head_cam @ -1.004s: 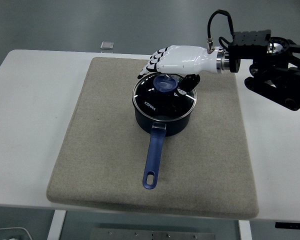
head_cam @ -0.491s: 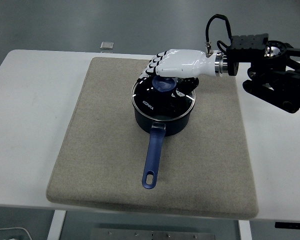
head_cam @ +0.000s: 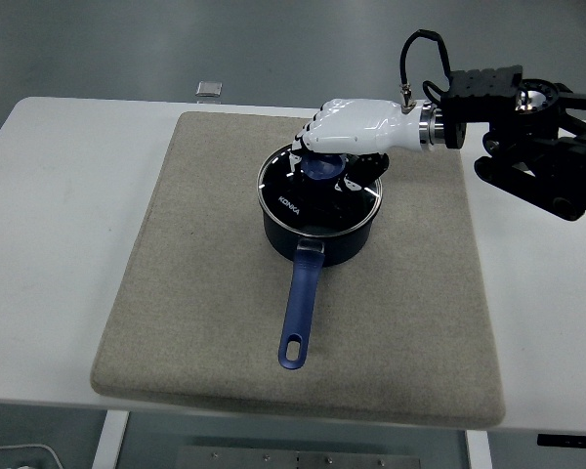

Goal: Lift the pot lid and place it to the right of the pot.

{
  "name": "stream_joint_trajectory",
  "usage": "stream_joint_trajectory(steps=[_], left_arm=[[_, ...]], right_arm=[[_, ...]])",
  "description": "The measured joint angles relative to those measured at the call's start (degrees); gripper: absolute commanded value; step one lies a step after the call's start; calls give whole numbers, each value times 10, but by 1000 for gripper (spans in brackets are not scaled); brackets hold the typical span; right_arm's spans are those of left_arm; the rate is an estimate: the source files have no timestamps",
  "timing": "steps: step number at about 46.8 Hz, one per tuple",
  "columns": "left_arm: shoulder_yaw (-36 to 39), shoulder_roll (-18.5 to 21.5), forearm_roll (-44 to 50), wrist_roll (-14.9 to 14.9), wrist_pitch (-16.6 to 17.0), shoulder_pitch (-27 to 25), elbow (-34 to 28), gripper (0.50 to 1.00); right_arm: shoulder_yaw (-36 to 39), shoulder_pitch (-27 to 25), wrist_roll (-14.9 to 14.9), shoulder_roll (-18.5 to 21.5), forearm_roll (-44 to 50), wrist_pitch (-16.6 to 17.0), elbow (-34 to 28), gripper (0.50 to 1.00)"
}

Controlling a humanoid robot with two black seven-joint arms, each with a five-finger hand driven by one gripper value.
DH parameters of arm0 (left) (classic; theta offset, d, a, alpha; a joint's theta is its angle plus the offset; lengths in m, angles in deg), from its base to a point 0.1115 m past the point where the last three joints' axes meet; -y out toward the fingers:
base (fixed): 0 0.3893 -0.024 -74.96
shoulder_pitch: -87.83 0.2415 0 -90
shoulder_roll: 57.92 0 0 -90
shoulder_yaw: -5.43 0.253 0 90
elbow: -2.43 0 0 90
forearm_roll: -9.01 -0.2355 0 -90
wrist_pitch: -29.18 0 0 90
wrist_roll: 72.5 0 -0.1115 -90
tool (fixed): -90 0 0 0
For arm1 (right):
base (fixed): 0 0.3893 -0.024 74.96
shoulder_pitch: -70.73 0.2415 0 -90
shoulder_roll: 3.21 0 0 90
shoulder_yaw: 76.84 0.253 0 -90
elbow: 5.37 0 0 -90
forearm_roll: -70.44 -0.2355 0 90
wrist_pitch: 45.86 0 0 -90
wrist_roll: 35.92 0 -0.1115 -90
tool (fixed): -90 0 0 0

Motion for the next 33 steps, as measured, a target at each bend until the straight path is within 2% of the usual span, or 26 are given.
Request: stream_joint_trajectory(steps=[33], left_arm=[[0,0,0,0,0,0,0,1000]], right_arm=[[-12,25,0,10,5,11,-1,500]])
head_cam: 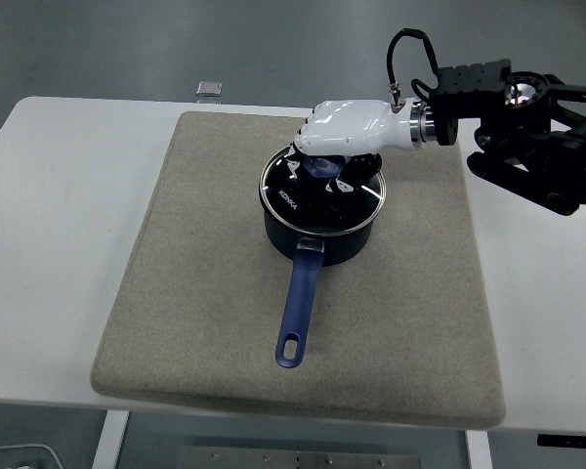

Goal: Lift the pot lid and place it to the right of the pot.

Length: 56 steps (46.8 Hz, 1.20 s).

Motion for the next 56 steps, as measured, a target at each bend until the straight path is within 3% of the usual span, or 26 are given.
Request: stream_joint_trajectory(steps=[27,32,37,38,56], left_arm=[[0,0,0,0,0,0,0,1000],[0,0,0,0,0,0,-1,1000],[0,0,0,0,0,0,-1,1000],[0,0,0,0,0,0,-1,1000],[0,0,0,0,0,0,0,1000]], right_arm=[[1,4,0,1,-9,2,7,500],[2,2,0,1,-12,4,9,655],[2,0,0,2,-15,6,10,880],[2,0,0,3,-15,7,10,901],[0,5,0,3,-10,11,14,903]])
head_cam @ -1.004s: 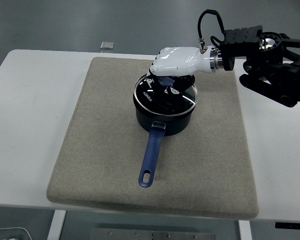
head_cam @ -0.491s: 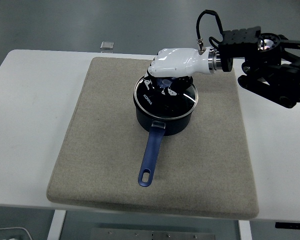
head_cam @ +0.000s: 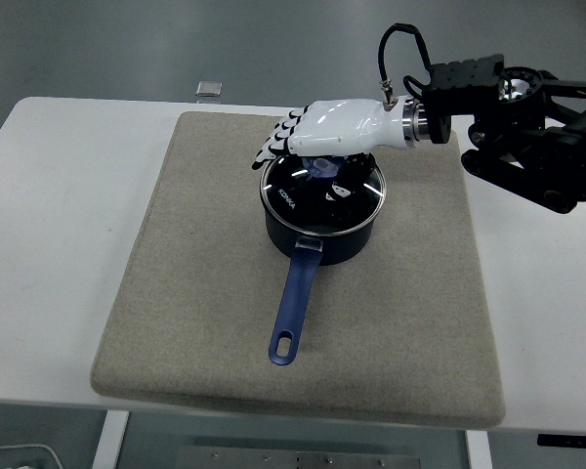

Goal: Lift the pot lid and place it to the right of the pot.

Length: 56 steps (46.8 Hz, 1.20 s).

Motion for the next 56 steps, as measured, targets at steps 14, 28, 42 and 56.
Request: stream_joint_trajectory(steps=[14,28,42,56], left_arm=[[0,0,0,0,0,0,-1,1000],[0,0,0,0,0,0,0,1000],[0,0,0,0,0,0,-1,1000],[0,0,0,0,0,0,-1,1000]], right_arm=[[-24,16,0,-1,24,-13,-3,903],[-37,31,0,-1,38,-30,-7,903],[-52,45,0,-2,39,-30,-7,903],[-54,42,0,-2,41,-37,-7,903]])
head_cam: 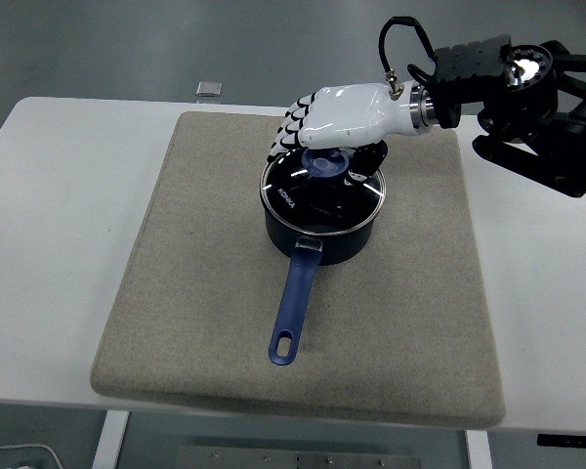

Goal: Lift the pot lid and place it to the right of the pot.

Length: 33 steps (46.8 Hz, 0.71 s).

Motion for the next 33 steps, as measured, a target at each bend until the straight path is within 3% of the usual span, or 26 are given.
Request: stream_joint_trajectory(steps=[11,33], left_arm=[[0,0,0,0,0,0,1,1000],[0,0,0,0,0,0,1,1000]], right_arm=[[-23,1,0,0,4,-18,-1,903],[-24,8,0,-5,3,-23,-6,903]])
